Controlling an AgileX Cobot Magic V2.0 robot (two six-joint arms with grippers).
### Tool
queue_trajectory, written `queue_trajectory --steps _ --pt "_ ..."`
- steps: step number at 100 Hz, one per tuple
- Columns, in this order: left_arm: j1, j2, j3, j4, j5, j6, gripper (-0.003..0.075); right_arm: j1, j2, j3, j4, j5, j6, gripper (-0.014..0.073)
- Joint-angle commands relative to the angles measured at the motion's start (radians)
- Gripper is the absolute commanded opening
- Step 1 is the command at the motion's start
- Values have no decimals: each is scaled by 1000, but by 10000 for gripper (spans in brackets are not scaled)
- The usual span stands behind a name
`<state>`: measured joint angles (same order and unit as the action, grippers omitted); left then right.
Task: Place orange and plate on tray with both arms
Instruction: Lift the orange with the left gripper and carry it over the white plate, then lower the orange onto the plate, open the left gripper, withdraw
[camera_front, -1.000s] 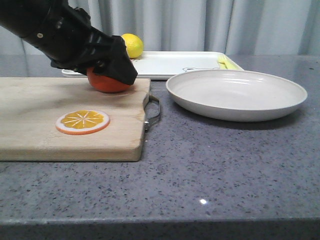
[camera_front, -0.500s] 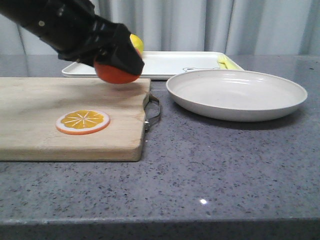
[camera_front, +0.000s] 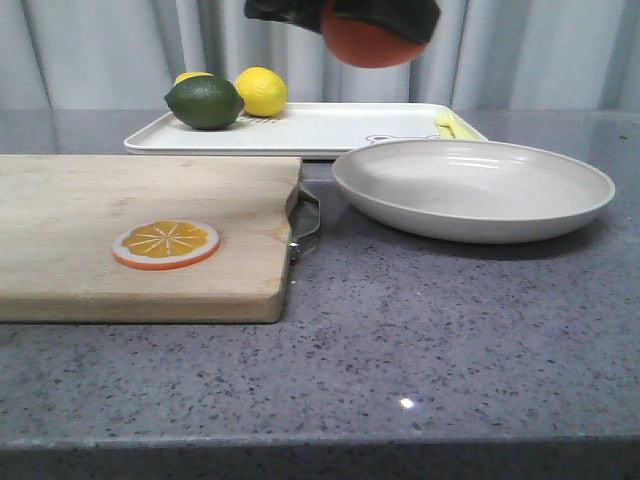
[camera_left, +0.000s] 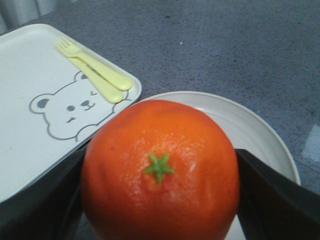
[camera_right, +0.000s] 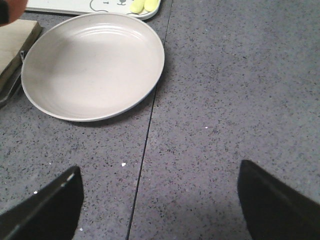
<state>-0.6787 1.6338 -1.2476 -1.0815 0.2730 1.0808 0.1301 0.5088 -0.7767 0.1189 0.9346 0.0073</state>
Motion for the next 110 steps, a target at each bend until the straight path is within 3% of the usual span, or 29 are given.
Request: queue_trajectory --steps 1,36,69,78,101,110 --pt "-33 2 -61 -15 -40 -2 295 -3 11 -33 5 -66 -1 624" --pt "-62 187 -166 -24 -34 -2 295 -3 11 -33 5 -65 -1 624" --pt "-62 247 -167 -47 -11 -2 307 -3 11 -33 5 -65 -1 624" --pt "-62 250 -167 -47 -6 -2 375 -3 11 -33 5 -65 -1 624" --pt "-62 250 -167 -47 2 -2 686 -3 11 -33 5 -65 -1 624" --pt "-62 248 -167 -60 28 -2 689 -3 11 -33 5 -65 -1 624"
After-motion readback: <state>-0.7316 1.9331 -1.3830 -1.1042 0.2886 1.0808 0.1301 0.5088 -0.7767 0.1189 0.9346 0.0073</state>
